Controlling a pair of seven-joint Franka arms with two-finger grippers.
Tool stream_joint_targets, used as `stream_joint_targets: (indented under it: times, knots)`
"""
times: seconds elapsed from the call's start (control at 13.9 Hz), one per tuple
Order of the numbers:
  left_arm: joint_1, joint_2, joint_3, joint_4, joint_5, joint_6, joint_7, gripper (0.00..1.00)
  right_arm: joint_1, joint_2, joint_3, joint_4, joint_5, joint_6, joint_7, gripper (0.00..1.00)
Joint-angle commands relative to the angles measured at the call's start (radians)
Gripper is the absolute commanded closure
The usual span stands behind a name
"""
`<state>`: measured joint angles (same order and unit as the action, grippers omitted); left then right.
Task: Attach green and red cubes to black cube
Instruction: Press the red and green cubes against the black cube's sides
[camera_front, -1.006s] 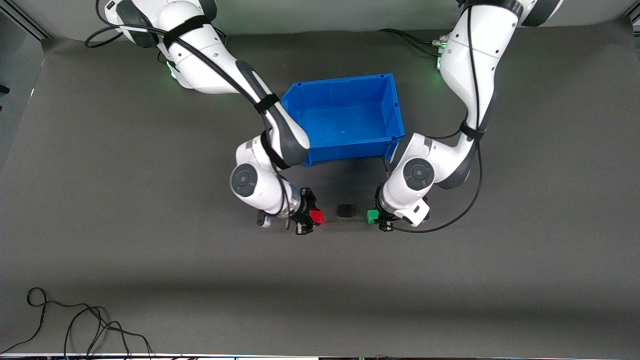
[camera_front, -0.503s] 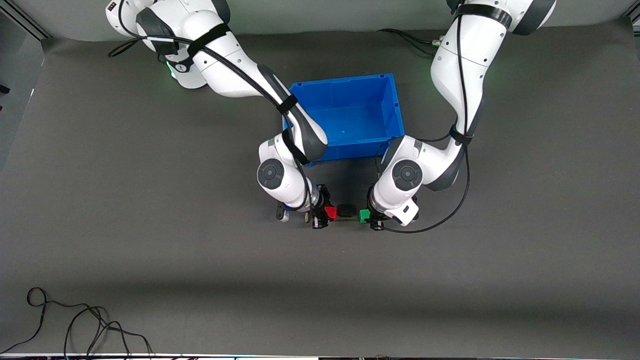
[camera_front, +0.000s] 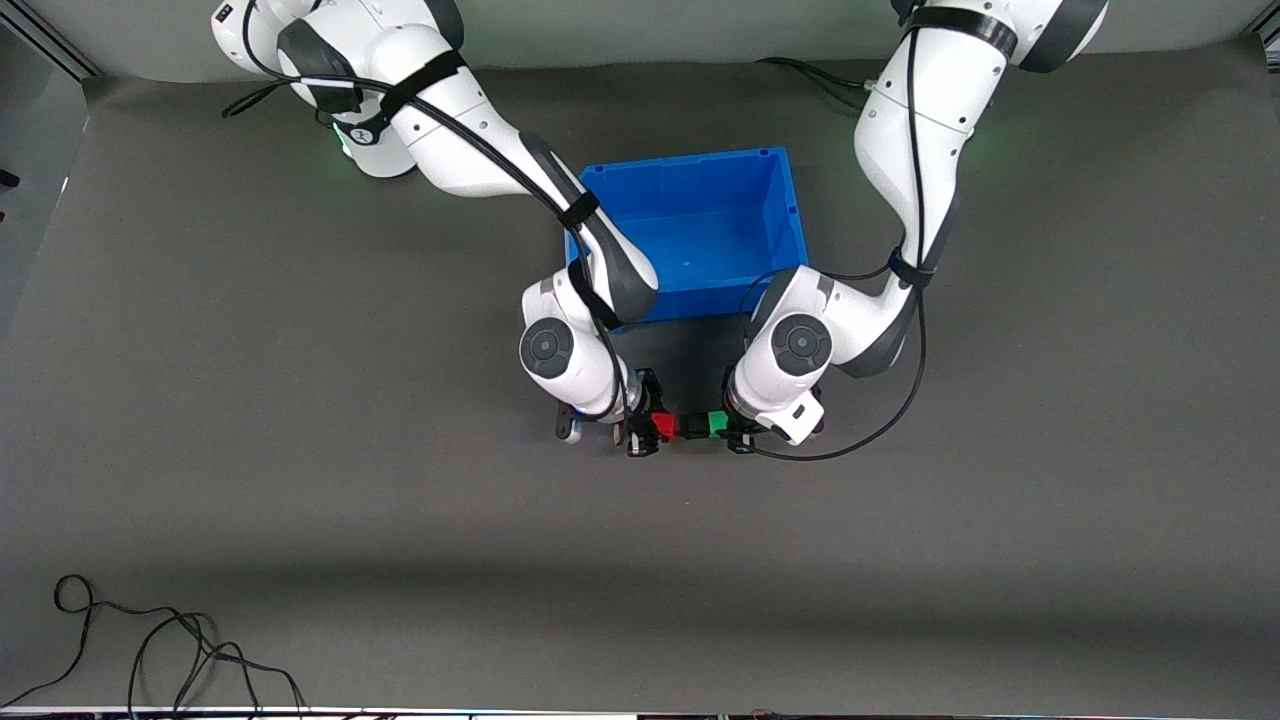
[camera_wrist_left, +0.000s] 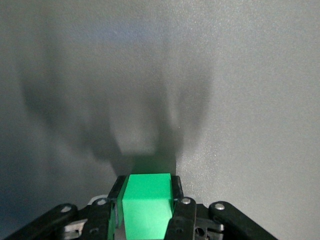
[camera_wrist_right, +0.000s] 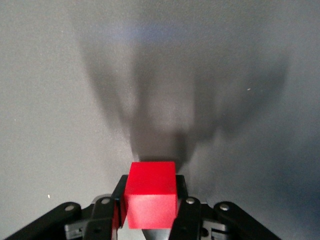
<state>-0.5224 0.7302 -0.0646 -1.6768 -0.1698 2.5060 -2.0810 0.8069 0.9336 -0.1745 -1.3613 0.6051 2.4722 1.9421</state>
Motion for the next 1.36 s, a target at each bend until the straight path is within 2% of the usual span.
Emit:
stream_joint_targets:
  times: [0.0, 0.36, 0.5, 0.57, 0.65, 0.72, 0.79, 1.08, 1.29]
  knots:
    - [-0.011, 0.011, 0.005, 0.017, -0.010, 0.001, -0.022, 1.00, 0.024, 0.031, -0.008, 0.033, 0.010, 0.024, 0.026, 0.88]
    - [-0.017, 0.011, 0.000, 0.022, -0.008, 0.001, -0.022, 1.00, 0.026, 0.047, -0.008, 0.053, 0.010, 0.027, 0.024, 0.88]
    - [-0.022, 0.011, 0.000, 0.022, -0.002, 0.001, -0.016, 1.00, 0.026, 0.051, -0.008, 0.064, 0.010, 0.027, 0.024, 0.84]
    - [-0.022, 0.011, 0.002, 0.023, 0.007, -0.001, -0.016, 0.68, 0.026, 0.051, -0.008, 0.067, 0.009, 0.027, 0.024, 0.79]
    - [-0.031, 0.011, 0.003, 0.023, 0.015, -0.001, -0.021, 0.01, 0.026, 0.051, -0.008, 0.067, 0.009, 0.027, 0.024, 0.58]
    - [-0.047, 0.011, 0.009, 0.022, 0.018, -0.003, -0.042, 0.00, 0.026, 0.051, -0.008, 0.067, 0.010, 0.027, 0.024, 0.16]
    - [-0.047, 0.011, 0.011, 0.022, 0.018, -0.001, -0.059, 0.00, 0.026, 0.051, -0.008, 0.067, 0.010, 0.027, 0.024, 0.00]
    - [-0.033, -0.001, 0.012, 0.025, 0.018, -0.007, -0.050, 0.00, 0.025, 0.041, -0.010, 0.064, 0.005, 0.027, 0.014, 0.00]
    - [-0.025, -0.041, 0.046, 0.022, 0.055, -0.029, -0.047, 0.00, 0.011, 0.012, -0.019, 0.059, -0.031, 0.011, 0.009, 0.00]
